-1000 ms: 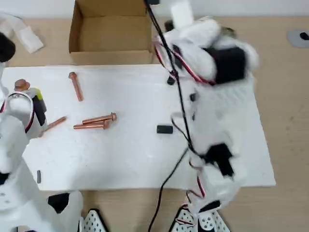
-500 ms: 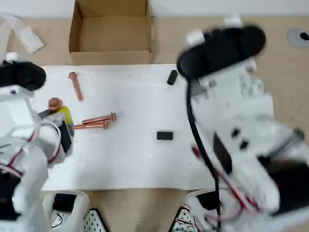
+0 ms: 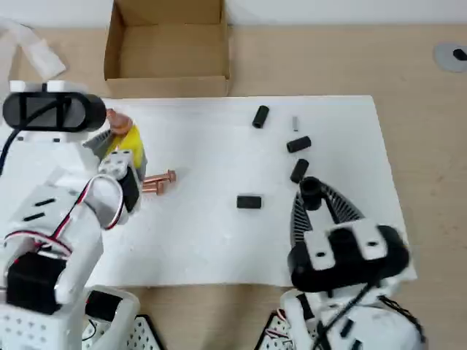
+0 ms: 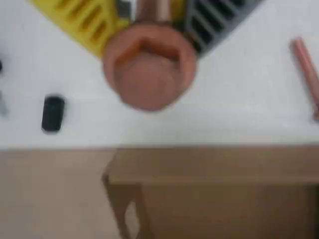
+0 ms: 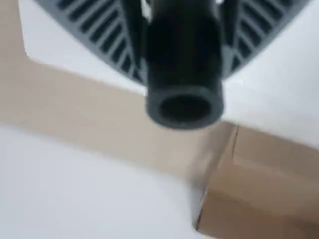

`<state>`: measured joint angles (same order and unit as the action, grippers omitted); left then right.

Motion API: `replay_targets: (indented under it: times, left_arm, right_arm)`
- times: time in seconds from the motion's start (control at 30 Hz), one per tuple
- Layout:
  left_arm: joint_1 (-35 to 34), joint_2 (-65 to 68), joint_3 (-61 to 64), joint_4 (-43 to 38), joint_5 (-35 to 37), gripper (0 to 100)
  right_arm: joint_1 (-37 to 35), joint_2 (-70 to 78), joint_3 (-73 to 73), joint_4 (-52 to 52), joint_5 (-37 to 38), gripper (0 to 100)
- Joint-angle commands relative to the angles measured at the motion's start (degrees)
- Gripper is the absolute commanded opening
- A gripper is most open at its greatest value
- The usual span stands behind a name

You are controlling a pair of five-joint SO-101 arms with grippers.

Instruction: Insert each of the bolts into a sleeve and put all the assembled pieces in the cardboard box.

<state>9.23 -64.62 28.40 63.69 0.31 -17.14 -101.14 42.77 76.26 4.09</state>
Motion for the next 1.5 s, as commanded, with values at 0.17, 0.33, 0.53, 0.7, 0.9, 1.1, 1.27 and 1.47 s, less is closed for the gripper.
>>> replay_targets:
  times: [0.17,0.33,0.53,0.7,0.9,1.1,1.27,1.47]
  left_arm:
    - [8.4,-0.6,0.3,-10.3,0.0,1]
    - [16.4,-0.7,0.1,-14.9,0.0,1]
    - [17.0,-0.7,0.4,-23.3,0.4,1]
    - [17.0,-0.1,3.6,-28.5,0.0,1]
    - [17.6,-0.7,10.2,-31.4,0.5,1]
    - [17.6,-0.7,9.7,-28.8,0.5,1]
    - [19.4,-0.3,9.8,-27.6,2.6,1]
    - [19.9,-0.1,9.9,-27.7,2.7,1]
  right_arm:
    - [-0.1,-6.3,26.5,-26.5,-6.9,1.0]
    - [-1.1,-6.3,33.3,-40.7,-6.0,1.0]
    - [-5.1,-6.4,35.8,-47.6,-6.4,1.0]
    - [-15.3,-6.3,36.1,-47.8,-6.3,1.0]
    - [-19.2,-6.2,37.8,-47.8,-6.3,1.0]
    - [-19.2,-6.3,39.7,-47.9,-6.3,1.0]
    - [-19.1,-6.3,39.5,-47.9,-6.1,1.0]
    - [-19.1,-6.3,39.7,-48.0,-6.2,1.0]
